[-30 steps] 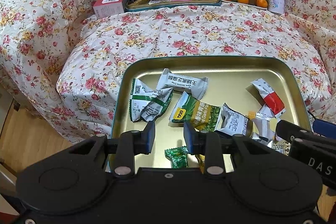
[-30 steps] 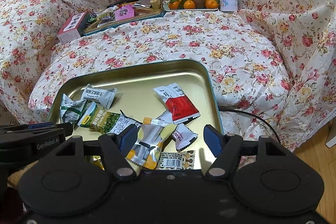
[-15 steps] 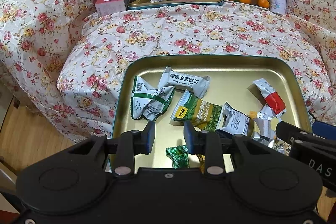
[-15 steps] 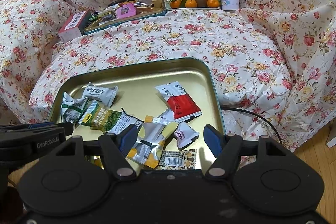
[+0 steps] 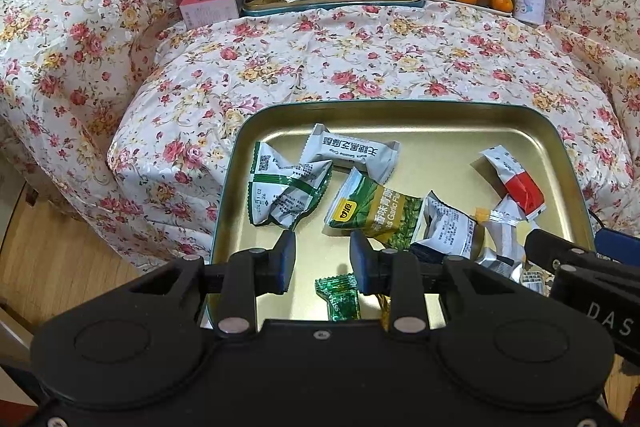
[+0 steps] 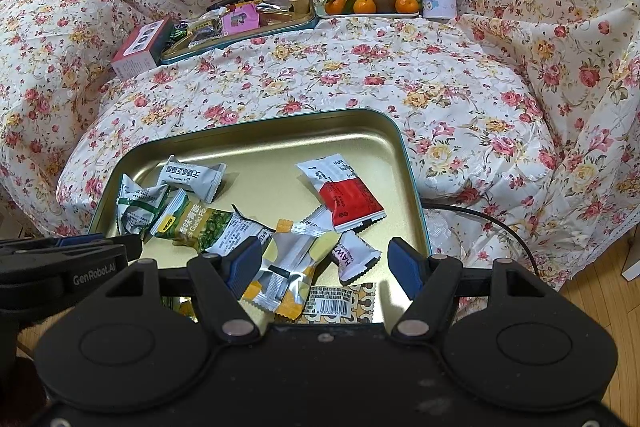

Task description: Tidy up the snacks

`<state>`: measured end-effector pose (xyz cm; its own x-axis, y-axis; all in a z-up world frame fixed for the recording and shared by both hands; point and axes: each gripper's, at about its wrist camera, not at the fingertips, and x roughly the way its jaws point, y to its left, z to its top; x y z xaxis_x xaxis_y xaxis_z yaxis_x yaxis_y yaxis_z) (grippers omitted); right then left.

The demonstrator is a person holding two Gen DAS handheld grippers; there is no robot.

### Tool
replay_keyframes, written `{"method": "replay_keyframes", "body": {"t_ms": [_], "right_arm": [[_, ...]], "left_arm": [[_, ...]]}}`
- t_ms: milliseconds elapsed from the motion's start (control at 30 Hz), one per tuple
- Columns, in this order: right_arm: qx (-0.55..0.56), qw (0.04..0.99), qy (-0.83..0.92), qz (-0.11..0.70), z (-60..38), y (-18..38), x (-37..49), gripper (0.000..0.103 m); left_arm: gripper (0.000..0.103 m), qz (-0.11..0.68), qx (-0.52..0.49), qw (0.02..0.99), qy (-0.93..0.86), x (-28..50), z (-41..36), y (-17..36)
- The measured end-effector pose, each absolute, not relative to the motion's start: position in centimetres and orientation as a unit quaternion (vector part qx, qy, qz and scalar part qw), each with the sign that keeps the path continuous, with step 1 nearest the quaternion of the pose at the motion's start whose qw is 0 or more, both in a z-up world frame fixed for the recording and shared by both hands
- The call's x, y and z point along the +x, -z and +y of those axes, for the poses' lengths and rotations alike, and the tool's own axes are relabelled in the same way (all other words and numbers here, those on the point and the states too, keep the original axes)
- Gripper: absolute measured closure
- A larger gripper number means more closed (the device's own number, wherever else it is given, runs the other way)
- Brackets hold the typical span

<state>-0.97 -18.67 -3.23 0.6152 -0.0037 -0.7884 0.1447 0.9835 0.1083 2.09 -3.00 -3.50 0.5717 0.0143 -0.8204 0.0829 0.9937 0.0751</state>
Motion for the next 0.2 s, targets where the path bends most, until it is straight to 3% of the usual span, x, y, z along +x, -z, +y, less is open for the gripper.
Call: {"method": "replay_keyframes", "body": {"t_ms": [200], "right_arm": [[0.081, 0.895, 0.041, 0.437, -18.64, 3.23, -0.98, 0.031]], "left_arm": [[0.062, 0.464, 0.053, 0.884, 0.02, 2.16, -2.93, 3.52]]}}
